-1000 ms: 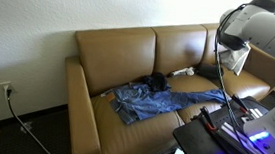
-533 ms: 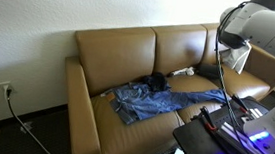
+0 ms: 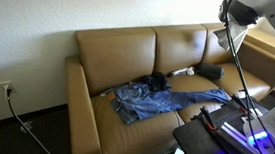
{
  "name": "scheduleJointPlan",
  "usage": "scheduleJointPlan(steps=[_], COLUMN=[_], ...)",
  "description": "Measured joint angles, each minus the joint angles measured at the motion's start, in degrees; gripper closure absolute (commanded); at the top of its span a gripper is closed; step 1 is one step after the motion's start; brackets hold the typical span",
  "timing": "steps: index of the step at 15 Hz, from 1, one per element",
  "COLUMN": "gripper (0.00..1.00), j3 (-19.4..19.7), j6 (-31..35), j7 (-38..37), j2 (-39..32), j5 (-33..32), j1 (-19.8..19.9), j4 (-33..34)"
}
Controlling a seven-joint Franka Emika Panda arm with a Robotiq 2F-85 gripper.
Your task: Unfold the white towel
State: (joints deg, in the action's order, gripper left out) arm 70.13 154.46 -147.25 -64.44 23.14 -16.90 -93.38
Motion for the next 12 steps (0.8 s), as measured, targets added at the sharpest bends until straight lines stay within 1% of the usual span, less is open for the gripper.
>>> scheduleJointPlan(steps=[2, 4, 6, 8, 9, 10, 11, 12], gripper=[0.99, 0.99, 0.99, 0.99, 0.95, 0.95, 0.95, 0.95], j3=[-1.9, -4.4, -9.1, -15.3, -18.1, -20.5, -22.3, -23.1], j6=[-0.1, 0.0, 0.0, -0.7, -1.8, -3.1, -4.0, -4.2], j7=[2.0, 3.9, 7.6, 12.0, 13.8, 15.1, 15.7, 16.1], j2=[4.9, 9.0, 12.6, 15.8, 16.7, 17.2, 17.3, 17.3], j5=[-3.3, -5.8, -6.9, -8.3, -9.1, -9.9, -10.5, -10.7], j1=[0.4, 2.6, 7.3, 13.7, 16.9, 19.6, 21.7, 22.8], j4=[0.3, 0.5, 1.3, 2.7, 3.8, 4.9, 5.8, 6.2])
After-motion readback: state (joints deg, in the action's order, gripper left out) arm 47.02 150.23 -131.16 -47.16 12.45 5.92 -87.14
